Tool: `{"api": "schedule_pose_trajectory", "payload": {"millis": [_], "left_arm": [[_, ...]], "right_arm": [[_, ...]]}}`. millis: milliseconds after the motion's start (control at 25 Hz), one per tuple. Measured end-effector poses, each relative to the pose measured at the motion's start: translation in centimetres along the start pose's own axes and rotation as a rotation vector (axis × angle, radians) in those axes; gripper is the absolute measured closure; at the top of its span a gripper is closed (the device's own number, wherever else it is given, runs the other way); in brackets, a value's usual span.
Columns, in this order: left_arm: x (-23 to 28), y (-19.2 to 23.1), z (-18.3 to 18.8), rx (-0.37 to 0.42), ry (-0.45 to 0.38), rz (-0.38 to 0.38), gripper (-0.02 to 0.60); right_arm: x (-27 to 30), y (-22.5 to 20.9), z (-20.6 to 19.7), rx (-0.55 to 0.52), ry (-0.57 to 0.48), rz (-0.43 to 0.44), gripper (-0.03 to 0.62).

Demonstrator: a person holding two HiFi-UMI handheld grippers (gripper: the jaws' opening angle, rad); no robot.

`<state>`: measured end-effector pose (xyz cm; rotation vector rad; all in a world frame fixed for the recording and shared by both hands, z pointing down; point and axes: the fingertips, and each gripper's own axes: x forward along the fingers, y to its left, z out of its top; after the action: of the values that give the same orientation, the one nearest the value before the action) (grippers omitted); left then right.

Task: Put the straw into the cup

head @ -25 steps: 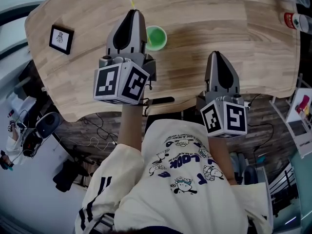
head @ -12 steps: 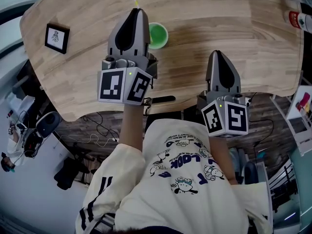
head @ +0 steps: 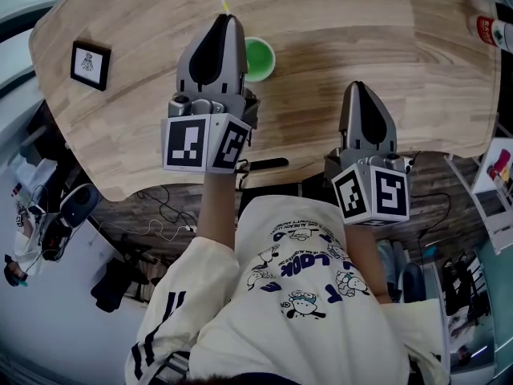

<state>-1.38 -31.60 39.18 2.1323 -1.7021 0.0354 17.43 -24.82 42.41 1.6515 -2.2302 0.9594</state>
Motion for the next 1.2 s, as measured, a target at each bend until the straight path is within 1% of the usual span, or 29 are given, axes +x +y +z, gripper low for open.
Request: {"api": "schedule_pose_trajectory", "payload": {"millis": [80,240,520,800,1200], "left_arm": [[0.0,-0.1,0.1,0.011,-0.004,-0.005,0.529],[-0.1,0.0,0.1,0.001,-0.004,-0.001,0.528],[-0.6,-0.1,-0.1,0.005,-0.007,0.002,0.529],[-1.1,-0.1,-0.5,0.006,0.011,0.005,0.526],[-2.2,-0.1,0.5,-0.003,-0.018,0.023,0.526]], "right_arm": [[0.0,-0.1,0.0,0.001,0.000,-0.002,0.602],[0.1,0.0,0.0,0.001,0.003,-0.001,0.602],[0.0,0.1,0.0,-0.007,0.000,0.004,0.602],[0.0,0.3,-0.1,-0.011,0.000,0.005,0.602],[-0.2,1.0,0.5,-0.022,-0.013,0.026,0.602]]}}
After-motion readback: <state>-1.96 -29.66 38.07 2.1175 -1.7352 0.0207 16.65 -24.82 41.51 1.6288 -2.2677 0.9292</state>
